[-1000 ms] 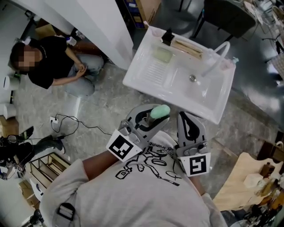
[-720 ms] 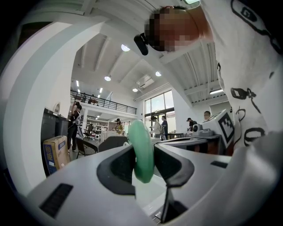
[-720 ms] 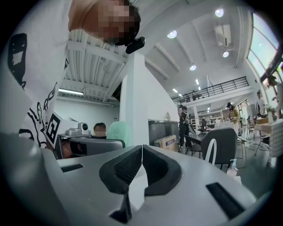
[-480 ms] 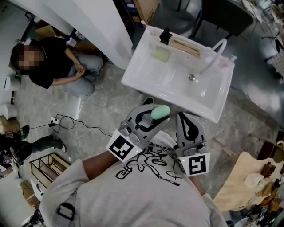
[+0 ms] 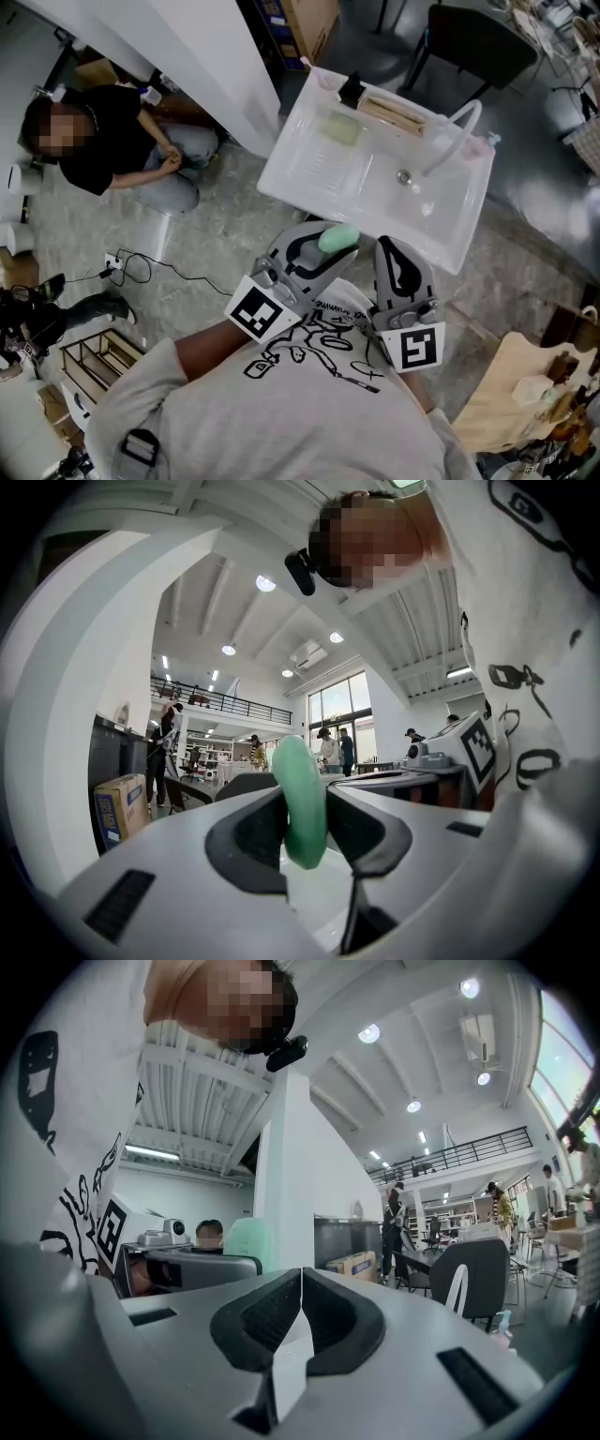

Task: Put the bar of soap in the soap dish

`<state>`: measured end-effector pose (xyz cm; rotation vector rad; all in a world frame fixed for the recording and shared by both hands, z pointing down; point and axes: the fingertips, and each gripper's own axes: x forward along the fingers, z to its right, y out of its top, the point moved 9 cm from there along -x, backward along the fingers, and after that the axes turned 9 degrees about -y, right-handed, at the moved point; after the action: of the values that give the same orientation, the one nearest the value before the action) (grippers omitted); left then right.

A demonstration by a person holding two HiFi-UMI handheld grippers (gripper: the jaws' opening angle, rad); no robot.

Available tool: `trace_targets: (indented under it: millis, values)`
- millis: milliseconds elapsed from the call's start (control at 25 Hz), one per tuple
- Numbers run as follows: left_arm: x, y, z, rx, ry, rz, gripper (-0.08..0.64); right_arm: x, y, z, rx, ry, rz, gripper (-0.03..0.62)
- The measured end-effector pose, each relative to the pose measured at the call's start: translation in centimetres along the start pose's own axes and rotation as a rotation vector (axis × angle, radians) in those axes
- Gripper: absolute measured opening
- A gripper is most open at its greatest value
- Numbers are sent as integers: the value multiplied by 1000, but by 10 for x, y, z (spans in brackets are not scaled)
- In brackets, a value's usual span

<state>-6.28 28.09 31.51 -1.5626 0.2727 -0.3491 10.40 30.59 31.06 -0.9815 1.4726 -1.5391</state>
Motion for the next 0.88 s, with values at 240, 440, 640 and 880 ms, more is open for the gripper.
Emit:
trace_targets:
  millis: [240,440,640,880]
  values:
    - [-1,-2,-30,3,-2,1,126,30,0,-3,-4,5,2,23]
    - [1,-2,-60,-1,-15,-2,126,59,1,0,-7,-6,-15,23]
    - [2,-3,-88,-27,-12,23,126,87,2,-1,-15,-11,-21,23]
    - [0,-6,-125,-35,-10,31,126,124,1,-2,-20,-5,-31,23]
